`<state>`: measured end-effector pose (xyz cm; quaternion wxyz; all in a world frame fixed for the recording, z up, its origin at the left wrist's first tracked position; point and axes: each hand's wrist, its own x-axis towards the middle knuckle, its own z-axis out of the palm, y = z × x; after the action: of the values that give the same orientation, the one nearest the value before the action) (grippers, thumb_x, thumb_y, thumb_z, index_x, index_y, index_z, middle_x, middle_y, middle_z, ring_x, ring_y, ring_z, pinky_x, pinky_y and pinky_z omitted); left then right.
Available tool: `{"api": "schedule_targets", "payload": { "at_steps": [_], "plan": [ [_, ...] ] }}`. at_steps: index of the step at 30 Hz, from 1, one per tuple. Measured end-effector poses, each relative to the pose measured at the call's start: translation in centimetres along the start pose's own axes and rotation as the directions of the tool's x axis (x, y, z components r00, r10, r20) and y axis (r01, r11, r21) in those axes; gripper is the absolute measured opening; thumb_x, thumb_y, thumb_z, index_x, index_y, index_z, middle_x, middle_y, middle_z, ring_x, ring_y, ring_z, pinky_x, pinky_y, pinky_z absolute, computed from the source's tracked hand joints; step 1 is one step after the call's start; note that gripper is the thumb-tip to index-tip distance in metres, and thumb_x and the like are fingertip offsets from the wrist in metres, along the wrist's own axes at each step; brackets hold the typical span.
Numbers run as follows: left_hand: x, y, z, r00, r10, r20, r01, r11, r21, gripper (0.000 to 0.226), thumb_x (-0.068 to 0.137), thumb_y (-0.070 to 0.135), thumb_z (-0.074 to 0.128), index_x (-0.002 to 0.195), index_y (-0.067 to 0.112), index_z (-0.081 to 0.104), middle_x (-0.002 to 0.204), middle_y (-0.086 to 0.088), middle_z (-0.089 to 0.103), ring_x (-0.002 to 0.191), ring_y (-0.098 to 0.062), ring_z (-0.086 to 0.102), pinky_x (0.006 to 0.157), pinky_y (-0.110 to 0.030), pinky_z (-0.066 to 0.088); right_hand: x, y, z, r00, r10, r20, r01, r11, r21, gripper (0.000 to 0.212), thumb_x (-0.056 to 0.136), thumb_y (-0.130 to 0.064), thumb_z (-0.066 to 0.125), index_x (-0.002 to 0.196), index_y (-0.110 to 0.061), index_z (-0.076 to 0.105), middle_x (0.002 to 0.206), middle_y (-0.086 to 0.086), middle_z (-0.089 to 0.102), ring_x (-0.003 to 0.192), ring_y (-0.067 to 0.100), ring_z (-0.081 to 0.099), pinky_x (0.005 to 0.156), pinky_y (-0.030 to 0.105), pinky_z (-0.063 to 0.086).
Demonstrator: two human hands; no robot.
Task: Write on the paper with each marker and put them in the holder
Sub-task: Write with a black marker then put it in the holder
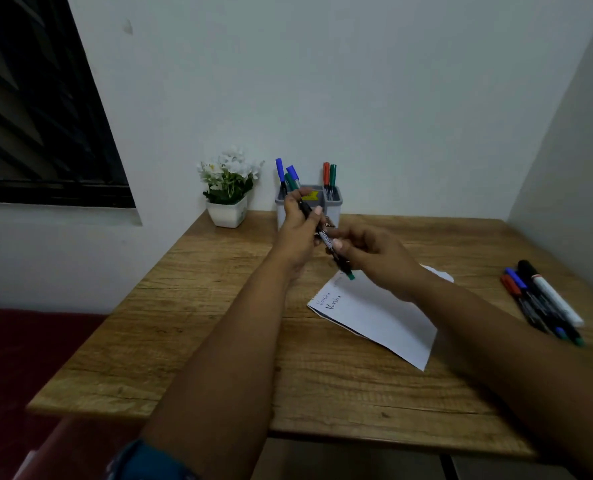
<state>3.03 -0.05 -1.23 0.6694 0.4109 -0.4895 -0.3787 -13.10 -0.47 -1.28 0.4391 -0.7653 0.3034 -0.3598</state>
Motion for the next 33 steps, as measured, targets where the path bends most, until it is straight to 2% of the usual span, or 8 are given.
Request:
{"api": "schedule_targets", "payload": {
  "at_steps": [4, 9, 12, 15, 20, 24, 28, 33],
  "plan": [
    [0.4, -0.5, -0.5, 0.997, 0.074, -0.018, -0.074, 0.996, -0.039, 0.048, 0.098, 0.003, 0.048, 0.137, 0.022, 0.028, 0.109, -0.009, 0.065, 0.082, -0.012, 0.066, 0.066, -0.027, 0.055, 2.8, -1.0, 1.1, 0.998, 0.042, 0.045, -0.033, 0.983, -0.182, 0.041, 0.087, -0.007, 0.070, 0.118, -0.021, 0.047, 0.098, 0.011, 0.066, 0.089, 0.023, 0.069, 0.081, 0.048, 0.060],
    [1.7, -1.1, -3.4, 0.899, 0.019, -0.437, -0.053, 0.996, -0.066, 0.043, 0.102, 0.021, 0.044, 0.142, 0.020, 0.029, 0.112, -0.011, 0.063, 0.080, -0.011, 0.065, 0.064, -0.023, 0.052, 7.9, -2.4, 0.9, 0.994, -0.016, 0.112, 0.068, 0.875, -0.480, 0.101, 0.086, -0.007, 0.071, 0.149, -0.048, 0.004, 0.104, 0.009, 0.061, 0.088, 0.022, 0.066, 0.073, 0.028, 0.056],
    [2.2, -2.4, -4.8, 0.816, 0.041, -0.576, -0.078, 0.996, -0.040, 0.034, 0.102, 0.019, 0.041, 0.135, 0.016, 0.036, 0.108, -0.007, 0.061, 0.079, -0.009, 0.061, 0.061, -0.018, 0.047, 12.0, -3.1, 1.2, 0.981, -0.181, -0.070, 0.126, 0.868, -0.480, 0.094, 0.087, -0.006, 0.069, 0.151, -0.038, 0.009, 0.089, 0.003, 0.060, 0.074, 0.012, 0.063, 0.065, 0.022, 0.048],
    [2.3, -3.5, -4.9, 0.774, 0.131, -0.620, -0.093, 0.991, 0.093, 0.028, 0.102, 0.020, 0.041, 0.129, 0.012, 0.040, 0.114, -0.014, 0.062, 0.088, -0.021, 0.063, 0.065, -0.016, 0.048, 16.1, -3.6, 2.4, 0.906, -0.346, -0.242, 0.212, 0.869, -0.447, 0.074, 0.090, -0.005, 0.064, 0.146, -0.021, 0.020, 0.083, 0.011, 0.067, 0.069, 0.022, 0.067, 0.066, 0.036, 0.057],
    [2.3, -4.3, -4.8, 0.743, 0.285, -0.605, -0.122, 0.947, 0.296, 0.024, 0.101, 0.019, 0.044, 0.121, 0.008, 0.044, 0.096, -0.003, 0.060, 0.076, 0.002, 0.055, 0.057, 0.000, 0.038, 21.0, -2.2, 4.4, 0.877, -0.453, -0.161, 0.216, 0.670, -0.710, 0.052, 0.096, -0.012, 0.052, 0.142, -0.014, 0.029, 0.073, 0.011, 0.059, 0.063, 0.032, 0.057, 0.056, 0.040, 0.042],
    [2.2, -4.7, -4.6, 0.761, 0.320, -0.564, -0.114, 0.923, 0.368, 0.023, 0.100, 0.018, 0.046, 0.118, 0.005, 0.045, 0.081, 0.012, 0.054, 0.070, 0.017, 0.053, 0.055, 0.000, 0.036, 22.8, -0.5, 4.8, 0.913, -0.406, -0.041, 0.102, 0.325, -0.940, 0.025, 0.098, -0.018, 0.049, 0.123, -0.018, 0.050, 0.100, 0.012, 0.066, 0.102, 0.034, 0.050, 0.080, 0.042, 0.035],
    [2.1, -4.7, -4.5, 0.788, 0.309, -0.533, -0.100, 0.917, 0.385, 0.024, 0.099, 0.020, 0.047, 0.119, 0.006, 0.045, 0.085, 0.018, 0.052, 0.073, 0.021, 0.052, 0.057, 0.001, 0.036, 23.7, -1.3, 4.6, 0.952, -0.304, -0.030, 0.026, 0.177, -0.984, 0.031, 0.100, -0.024, 0.045, 0.127, -0.026, 0.061, 0.126, 0.009, 0.050, 0.123, 0.035, 0.036, 0.096, 0.049, 0.031],
    [1.6, -4.3, -4.1, 0.844, 0.298, -0.445, -0.079, 0.891, 0.447, 0.024, 0.099, 0.027, 0.049, 0.118, 0.013, 0.045, 0.091, 0.010, 0.059, 0.079, 0.003, 0.058, 0.064, -0.011, 0.043, 23.2, -2.4, 4.4, 0.998, -0.062, -0.014, -0.009, 0.091, -0.996, 0.051, 0.101, -0.025, 0.042, 0.150, -0.022, 0.030, 0.147, 0.011, 0.031, 0.137, 0.038, 0.021, 0.107, 0.058, 0.024]
  ]
}}
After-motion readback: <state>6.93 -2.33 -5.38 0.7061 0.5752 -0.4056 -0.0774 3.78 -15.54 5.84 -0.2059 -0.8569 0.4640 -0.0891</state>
